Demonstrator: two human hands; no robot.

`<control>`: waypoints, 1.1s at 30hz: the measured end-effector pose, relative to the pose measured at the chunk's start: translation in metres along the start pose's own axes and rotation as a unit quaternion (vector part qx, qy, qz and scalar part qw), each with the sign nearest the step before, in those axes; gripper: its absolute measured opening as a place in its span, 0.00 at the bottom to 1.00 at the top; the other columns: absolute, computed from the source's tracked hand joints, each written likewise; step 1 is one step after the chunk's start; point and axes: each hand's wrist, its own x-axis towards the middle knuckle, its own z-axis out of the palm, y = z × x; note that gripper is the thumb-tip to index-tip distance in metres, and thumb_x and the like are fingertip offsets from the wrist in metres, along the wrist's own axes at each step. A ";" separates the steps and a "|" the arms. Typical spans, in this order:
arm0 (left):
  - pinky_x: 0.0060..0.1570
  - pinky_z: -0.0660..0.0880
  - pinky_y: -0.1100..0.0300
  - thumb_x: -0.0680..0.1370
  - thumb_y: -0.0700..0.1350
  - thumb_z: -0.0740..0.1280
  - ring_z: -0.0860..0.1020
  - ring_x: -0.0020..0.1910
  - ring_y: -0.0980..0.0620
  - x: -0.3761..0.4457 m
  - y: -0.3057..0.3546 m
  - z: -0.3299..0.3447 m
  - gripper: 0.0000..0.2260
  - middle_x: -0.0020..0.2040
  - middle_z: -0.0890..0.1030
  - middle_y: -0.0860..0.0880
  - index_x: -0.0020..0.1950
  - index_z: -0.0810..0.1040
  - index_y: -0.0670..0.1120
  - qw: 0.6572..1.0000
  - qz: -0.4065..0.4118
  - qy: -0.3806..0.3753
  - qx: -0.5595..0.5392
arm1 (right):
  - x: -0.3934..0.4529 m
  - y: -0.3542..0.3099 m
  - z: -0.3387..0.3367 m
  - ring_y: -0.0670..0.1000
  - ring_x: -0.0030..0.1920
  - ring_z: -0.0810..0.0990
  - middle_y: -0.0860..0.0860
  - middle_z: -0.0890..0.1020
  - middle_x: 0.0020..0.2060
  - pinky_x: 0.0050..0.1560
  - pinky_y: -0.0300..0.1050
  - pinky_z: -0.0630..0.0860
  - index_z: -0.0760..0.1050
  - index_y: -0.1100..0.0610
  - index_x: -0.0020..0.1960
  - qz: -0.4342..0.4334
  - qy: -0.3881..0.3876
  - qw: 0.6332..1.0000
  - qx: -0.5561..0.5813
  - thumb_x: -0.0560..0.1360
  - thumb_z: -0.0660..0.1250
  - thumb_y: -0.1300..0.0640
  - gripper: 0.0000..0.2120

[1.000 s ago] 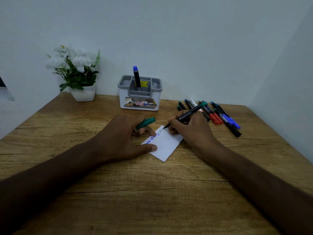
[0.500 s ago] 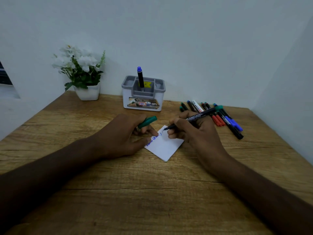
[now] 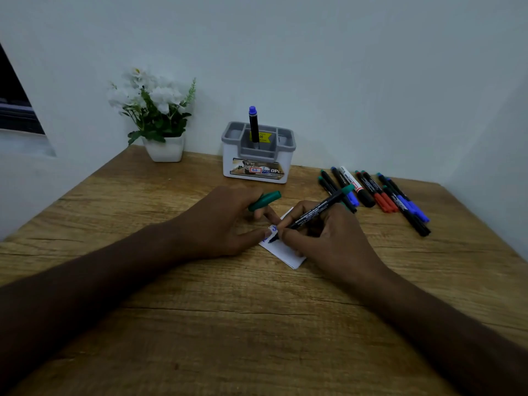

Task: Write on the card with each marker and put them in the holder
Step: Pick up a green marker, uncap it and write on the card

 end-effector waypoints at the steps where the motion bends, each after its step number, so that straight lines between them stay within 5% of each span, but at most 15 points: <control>1: 0.42 0.72 0.66 0.77 0.56 0.74 0.77 0.46 0.58 0.000 -0.001 0.000 0.15 0.46 0.80 0.57 0.54 0.80 0.47 1.000 -0.001 0.003 -0.005 | 0.000 0.000 0.001 0.56 0.41 0.86 0.50 0.88 0.39 0.43 0.66 0.83 0.87 0.47 0.44 -0.005 -0.001 1.000 -0.005 0.72 0.75 0.48 0.04; 14: 0.40 0.69 0.73 0.76 0.53 0.77 0.78 0.47 0.62 0.000 0.000 0.000 0.13 0.44 0.79 0.63 0.53 0.80 0.48 1.000 -0.011 0.005 -0.025 | 0.001 0.000 -0.001 0.57 0.41 0.86 0.52 0.87 0.38 0.43 0.67 0.83 0.86 0.48 0.44 0.008 0.008 1.000 -0.011 0.69 0.73 0.42 0.11; 21: 0.45 0.73 0.66 0.76 0.55 0.76 0.78 0.49 0.58 0.001 -0.003 0.002 0.15 0.48 0.81 0.58 0.57 0.80 0.48 1.000 -0.012 0.006 -0.020 | 0.003 0.002 -0.004 0.54 0.39 0.87 0.51 0.88 0.36 0.44 0.64 0.85 0.86 0.49 0.45 0.021 0.008 1.000 -0.005 0.74 0.76 0.54 0.00; 33: 0.45 0.73 0.68 0.75 0.52 0.76 0.78 0.49 0.61 0.001 0.001 -0.001 0.14 0.46 0.80 0.62 0.55 0.81 0.46 1.000 -0.010 0.002 -0.022 | 0.002 0.002 -0.005 0.49 0.36 0.88 0.51 0.88 0.35 0.43 0.51 0.88 0.85 0.52 0.46 0.046 0.019 0.999 0.014 0.76 0.76 0.61 0.04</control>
